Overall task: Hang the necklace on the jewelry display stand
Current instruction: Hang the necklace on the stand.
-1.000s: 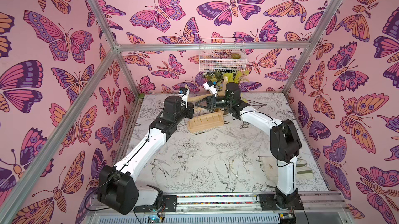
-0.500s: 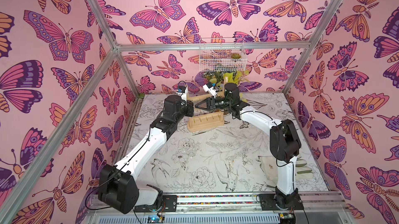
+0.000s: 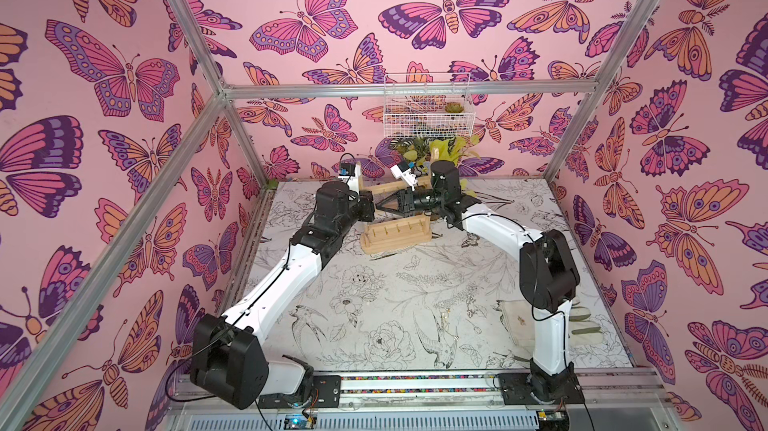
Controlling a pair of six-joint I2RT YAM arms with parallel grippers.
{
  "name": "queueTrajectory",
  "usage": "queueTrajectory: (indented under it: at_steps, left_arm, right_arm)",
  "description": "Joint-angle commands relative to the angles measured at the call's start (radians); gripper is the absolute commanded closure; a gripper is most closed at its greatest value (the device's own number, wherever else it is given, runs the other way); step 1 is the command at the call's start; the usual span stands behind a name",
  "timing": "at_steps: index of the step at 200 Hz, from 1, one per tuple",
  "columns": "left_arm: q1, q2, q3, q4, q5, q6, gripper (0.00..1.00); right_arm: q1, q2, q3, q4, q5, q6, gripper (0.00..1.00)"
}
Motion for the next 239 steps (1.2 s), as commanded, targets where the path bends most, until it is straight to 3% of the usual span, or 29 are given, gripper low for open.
queueTrajectory:
  at_steps: [1, 104, 164, 239]
  left_arm:
    - [0.007, -0.038, -0.011, 0.021, 0.043, 0.009, 1.00]
    - [0.007, -0.064, -0.012, 0.006, 0.126, 0.067, 1.00]
    - [0.007, -0.089, -0.014, -0.019, 0.122, 0.080, 1.00]
    - [0.007, -0.088, -0.014, -0.039, 0.105, 0.085, 1.00]
  right_arm:
    - [0.008, -0.042, 0.027, -0.021, 0.041, -0.043, 0.85]
    - [0.041, -0.078, 0.061, -0.113, 0.113, -0.168, 0.77]
    - [0.050, -0.069, 0.080, -0.153, 0.187, -0.192, 0.80]
    - [0.048, -0.096, 0.054, -0.159, 0.204, -0.213, 0.75]
